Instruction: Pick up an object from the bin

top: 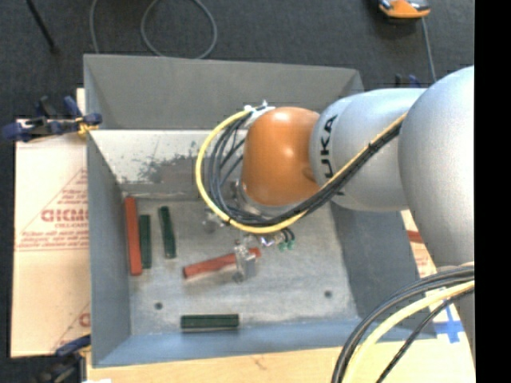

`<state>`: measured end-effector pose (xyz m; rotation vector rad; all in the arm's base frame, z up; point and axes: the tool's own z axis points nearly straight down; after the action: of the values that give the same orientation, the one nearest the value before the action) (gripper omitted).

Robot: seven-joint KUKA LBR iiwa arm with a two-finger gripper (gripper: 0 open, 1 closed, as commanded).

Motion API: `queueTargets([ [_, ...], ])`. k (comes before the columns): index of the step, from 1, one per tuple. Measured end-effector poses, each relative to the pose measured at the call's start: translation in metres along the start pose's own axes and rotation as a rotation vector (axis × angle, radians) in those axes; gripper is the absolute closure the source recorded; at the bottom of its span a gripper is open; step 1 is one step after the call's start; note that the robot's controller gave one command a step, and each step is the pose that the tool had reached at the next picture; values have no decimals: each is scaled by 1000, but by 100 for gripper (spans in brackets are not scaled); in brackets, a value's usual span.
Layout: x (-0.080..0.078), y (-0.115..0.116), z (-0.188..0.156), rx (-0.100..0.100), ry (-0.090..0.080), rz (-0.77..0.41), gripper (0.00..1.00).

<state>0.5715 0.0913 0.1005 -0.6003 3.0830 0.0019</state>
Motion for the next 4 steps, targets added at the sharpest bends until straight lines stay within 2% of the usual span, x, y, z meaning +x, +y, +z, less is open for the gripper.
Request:
queueTargets([
  [1,-8,-13,32,2,2,-24,0],
  [2,-9,-14,31,1,0,-21,0],
  [3,-10,-14,30,1,-3,-19,100],
  [4,-11,-14,21,1,-5,-16,100],
])
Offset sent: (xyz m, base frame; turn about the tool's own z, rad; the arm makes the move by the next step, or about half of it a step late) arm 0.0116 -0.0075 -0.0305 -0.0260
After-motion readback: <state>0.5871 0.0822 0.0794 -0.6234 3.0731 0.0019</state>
